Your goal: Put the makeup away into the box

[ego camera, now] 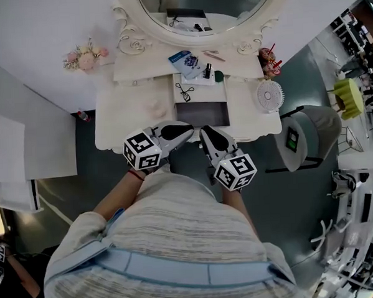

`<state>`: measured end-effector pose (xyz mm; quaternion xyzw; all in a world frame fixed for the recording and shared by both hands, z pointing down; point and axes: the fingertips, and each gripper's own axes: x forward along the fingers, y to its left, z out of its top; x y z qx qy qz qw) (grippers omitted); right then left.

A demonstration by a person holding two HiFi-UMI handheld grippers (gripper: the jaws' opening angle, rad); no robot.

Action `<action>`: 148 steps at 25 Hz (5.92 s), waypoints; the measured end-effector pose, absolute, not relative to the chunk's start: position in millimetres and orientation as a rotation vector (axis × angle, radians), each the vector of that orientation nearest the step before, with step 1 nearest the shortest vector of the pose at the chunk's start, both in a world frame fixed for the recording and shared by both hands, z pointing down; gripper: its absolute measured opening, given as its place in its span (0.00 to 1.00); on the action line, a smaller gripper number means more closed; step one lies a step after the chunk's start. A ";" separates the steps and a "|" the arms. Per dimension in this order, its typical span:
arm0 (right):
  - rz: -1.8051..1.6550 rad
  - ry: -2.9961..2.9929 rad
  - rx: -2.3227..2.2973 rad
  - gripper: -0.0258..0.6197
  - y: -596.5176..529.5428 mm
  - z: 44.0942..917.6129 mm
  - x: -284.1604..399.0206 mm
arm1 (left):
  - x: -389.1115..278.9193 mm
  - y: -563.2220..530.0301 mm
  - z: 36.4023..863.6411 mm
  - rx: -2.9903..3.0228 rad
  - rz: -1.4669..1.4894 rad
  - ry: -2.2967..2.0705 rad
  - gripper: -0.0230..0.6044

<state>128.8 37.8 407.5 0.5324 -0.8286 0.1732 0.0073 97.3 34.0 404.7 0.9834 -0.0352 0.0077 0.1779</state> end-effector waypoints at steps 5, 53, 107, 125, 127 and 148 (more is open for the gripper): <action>0.549 -2.579 1.639 0.06 -5.9 414.6 114.4 | 79.4 -18.9 407.1 2.762 -0.007 -0.146 0.06; 0.734 -2.239 1.399 0.18 -119.0 540.8 141.1 | 77.8 -55.8 464.9 2.589 0.061 -0.198 0.06; 0.617 -2.110 1.301 0.07 -112.5 570.3 151.7 | 77.2 -51.1 474.1 2.585 0.114 -0.161 0.06; 0.627 -2.112 1.192 0.07 -61.1 578.8 150.0 | 82.4 -48.5 475.5 2.591 0.139 -0.132 0.06; 0.629 -2.105 1.173 0.07 -58.1 582.5 149.7 | 82.9 -48.0 475.9 2.591 0.141 -0.130 0.06; 0.663 -1.985 1.031 0.07 -69.0 620.3 151.4 | 82.7 -46.2 479.5 2.581 0.159 -0.137 0.06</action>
